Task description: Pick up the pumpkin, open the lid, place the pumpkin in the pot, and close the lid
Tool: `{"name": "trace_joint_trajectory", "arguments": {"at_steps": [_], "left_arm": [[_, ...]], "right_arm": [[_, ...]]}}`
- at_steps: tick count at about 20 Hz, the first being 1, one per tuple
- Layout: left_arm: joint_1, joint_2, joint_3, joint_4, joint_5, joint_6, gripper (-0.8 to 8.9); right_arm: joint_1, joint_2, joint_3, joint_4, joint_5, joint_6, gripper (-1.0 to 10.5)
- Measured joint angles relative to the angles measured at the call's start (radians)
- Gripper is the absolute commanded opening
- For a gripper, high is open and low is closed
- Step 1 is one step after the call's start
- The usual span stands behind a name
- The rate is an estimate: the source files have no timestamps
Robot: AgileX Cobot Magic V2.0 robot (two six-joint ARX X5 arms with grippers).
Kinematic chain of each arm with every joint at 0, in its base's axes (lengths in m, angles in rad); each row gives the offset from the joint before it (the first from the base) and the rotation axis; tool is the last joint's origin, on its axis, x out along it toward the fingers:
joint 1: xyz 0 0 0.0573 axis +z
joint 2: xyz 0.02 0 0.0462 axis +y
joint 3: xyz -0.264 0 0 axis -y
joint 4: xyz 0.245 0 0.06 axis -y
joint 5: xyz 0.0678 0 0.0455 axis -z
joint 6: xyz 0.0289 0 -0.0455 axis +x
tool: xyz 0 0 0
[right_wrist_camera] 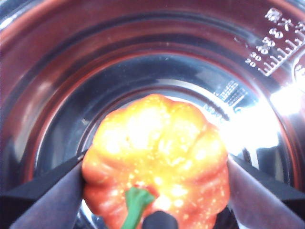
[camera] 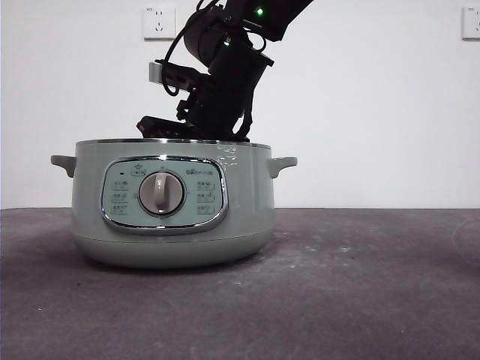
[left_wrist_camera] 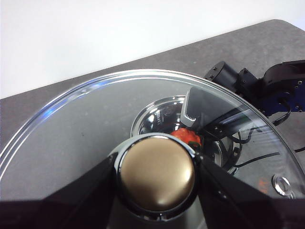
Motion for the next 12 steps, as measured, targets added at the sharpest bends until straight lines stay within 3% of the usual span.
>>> {"name": "trace_joint_trajectory", "arguments": {"at_steps": [7, 12], "left_arm": [[0.0, 0.0, 0.0, -0.006, 0.034, 0.0, -0.09], [0.0, 0.044, 0.0, 0.055, 0.06, 0.0, -0.09]], "right_arm": [[0.002, -0.021, 0.004, -0.019, 0.024, 0.008, 6.0], [-0.005, -0.354, 0.008, -0.092, 0.23, 0.039, 6.0]]}}
